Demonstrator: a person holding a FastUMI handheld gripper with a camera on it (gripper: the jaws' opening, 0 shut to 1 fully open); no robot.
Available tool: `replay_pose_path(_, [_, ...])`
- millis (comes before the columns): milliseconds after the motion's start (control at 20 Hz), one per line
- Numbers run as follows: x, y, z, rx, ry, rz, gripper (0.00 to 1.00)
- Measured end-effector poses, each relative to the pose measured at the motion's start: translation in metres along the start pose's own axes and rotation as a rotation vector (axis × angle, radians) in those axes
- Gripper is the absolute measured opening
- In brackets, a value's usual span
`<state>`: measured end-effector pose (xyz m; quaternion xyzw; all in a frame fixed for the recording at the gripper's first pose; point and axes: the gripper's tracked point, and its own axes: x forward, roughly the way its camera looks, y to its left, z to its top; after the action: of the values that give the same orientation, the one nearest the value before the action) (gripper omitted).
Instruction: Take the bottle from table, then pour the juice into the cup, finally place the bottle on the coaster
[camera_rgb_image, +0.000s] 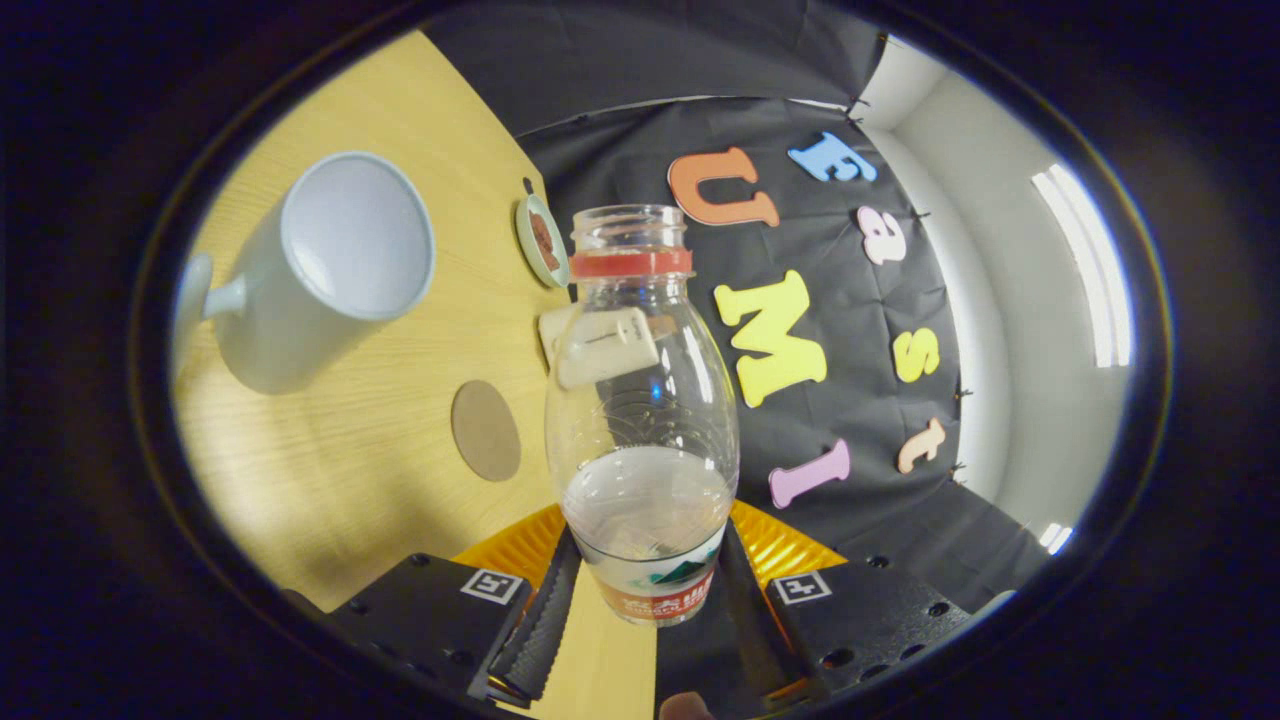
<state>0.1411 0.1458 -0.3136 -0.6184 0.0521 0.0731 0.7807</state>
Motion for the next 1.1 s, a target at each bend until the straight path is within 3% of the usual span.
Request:
replay_pose_path(500, [0.000, -0.008, 0.005, -0.208, -0.032, -0.036, 0.76])
replay_pose_path(1100, [-0.006, -0.020, 0.019, -0.333, -0.070, -0.074, 0.76])
